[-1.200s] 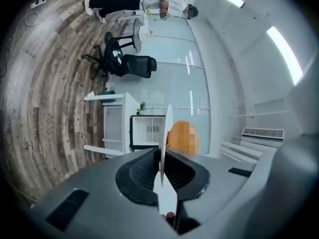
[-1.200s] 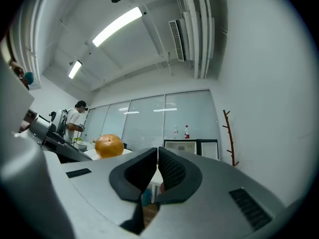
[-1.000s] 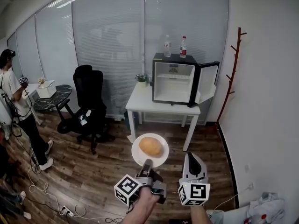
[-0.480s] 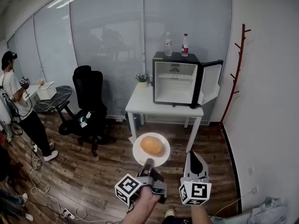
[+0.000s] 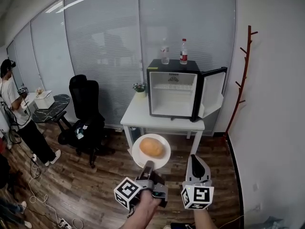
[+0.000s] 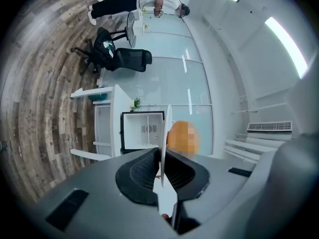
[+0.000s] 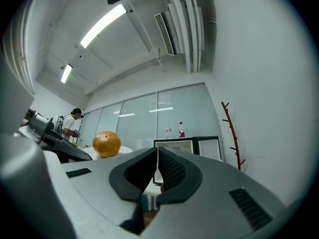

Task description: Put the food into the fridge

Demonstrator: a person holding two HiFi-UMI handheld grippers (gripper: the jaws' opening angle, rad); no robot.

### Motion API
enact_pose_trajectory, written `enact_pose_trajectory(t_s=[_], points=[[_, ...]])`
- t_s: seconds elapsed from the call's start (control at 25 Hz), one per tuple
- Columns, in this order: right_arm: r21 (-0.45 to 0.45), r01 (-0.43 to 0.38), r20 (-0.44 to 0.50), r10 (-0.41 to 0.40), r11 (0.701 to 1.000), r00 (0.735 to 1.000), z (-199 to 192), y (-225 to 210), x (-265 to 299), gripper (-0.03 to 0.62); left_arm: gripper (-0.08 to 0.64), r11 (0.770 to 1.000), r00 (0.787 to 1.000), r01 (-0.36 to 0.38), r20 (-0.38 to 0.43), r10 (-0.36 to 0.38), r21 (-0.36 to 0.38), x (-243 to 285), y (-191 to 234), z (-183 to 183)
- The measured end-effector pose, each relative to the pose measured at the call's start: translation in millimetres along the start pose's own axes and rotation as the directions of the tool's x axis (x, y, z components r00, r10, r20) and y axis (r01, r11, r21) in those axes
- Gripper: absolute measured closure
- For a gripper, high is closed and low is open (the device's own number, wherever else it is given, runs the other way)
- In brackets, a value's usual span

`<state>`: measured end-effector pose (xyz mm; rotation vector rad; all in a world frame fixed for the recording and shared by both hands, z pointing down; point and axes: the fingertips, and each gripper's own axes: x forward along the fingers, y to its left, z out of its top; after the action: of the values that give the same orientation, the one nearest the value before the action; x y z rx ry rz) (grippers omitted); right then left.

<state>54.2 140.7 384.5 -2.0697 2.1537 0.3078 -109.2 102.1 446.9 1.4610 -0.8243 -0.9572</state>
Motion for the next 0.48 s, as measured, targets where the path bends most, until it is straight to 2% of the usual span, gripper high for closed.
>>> enact_pose_trajectory(t_s=[0.24, 0.48], points=[[0.021, -0.009, 0.004, 0.009, 1.0, 1.0, -14.5, -41.5, 37.4, 0.565, 0.517, 1.0, 1.0, 0.001, 0.023, -0.002, 0.024, 47.4, -0.2, -12.0], [0.036, -0.019, -0.02, 0.02, 0.999, 1.0, -36.6, -55.0, 74.0, 0.565, 0.517, 1.0, 0.999, -0.013, 0.048, 0.013, 0.012, 86.1, 10.8, -4.1]])
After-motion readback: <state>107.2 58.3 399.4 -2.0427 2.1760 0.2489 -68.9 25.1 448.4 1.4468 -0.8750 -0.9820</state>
